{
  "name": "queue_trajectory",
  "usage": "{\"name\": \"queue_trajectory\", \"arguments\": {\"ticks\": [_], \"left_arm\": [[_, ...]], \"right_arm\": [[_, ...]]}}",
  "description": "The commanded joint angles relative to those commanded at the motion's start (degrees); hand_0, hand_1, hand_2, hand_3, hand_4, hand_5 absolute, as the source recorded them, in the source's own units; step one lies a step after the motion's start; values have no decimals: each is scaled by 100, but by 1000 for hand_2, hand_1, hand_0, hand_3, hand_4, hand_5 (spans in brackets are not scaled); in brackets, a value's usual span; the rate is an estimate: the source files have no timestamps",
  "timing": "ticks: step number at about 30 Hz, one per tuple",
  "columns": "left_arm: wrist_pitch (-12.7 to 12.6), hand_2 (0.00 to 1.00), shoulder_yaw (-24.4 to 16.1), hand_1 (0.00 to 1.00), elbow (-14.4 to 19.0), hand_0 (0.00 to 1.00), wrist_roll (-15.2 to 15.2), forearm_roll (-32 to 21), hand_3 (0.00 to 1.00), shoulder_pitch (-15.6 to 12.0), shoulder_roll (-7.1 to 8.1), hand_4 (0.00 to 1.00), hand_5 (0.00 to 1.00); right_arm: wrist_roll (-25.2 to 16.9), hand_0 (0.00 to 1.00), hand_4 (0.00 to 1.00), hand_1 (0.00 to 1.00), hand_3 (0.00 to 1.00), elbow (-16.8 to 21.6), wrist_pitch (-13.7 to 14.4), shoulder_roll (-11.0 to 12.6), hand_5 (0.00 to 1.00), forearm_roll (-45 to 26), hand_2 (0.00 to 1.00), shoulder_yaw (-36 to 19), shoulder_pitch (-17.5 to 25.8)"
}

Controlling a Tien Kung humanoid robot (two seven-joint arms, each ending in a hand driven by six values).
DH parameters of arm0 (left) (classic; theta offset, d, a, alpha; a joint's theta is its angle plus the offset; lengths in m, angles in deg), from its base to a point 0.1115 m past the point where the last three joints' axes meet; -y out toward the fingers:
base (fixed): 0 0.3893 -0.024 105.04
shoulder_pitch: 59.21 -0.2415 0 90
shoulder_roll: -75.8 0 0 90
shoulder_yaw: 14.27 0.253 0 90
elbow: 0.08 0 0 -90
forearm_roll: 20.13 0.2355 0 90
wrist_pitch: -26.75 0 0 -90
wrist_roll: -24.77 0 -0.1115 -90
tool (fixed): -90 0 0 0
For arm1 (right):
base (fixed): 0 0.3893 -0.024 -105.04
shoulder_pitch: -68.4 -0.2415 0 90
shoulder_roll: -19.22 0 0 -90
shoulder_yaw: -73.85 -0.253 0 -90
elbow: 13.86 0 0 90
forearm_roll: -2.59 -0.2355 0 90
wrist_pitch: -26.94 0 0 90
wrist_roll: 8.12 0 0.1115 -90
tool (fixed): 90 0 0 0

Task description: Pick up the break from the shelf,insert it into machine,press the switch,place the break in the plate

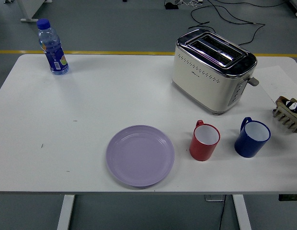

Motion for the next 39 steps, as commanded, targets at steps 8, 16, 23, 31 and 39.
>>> {"name": "queue_trajectory", "arguments": {"ticks": [8,16,23,31,39], "left_arm": [[-1,622,9,592,0,670,6,-5,660,2,-2,382,998],[-6,621,18,592,0,671,1,-23,659,15,4,381,998],[-9,617,45,591,0,671,-5,-62,659,25,13,383,998],[-16,619,74,591,0,671,-8,-110,659,33,12,383,998],[-13,620,83,591,0,671,-5,-111,659,37,13,386,998]], "right_arm": [[125,998,835,916,983,-123,-112,-54,156,106,964,172,-105],[317,998,832,915,978,-395,-125,-107,160,325,964,440,-333],[575,986,830,901,968,-759,-138,-119,163,837,957,729,-612],[894,873,820,804,897,-1123,-29,-169,157,1501,837,974,-911],[1137,701,774,651,768,-1262,-71,-173,135,1692,658,1158,-1047]]}}
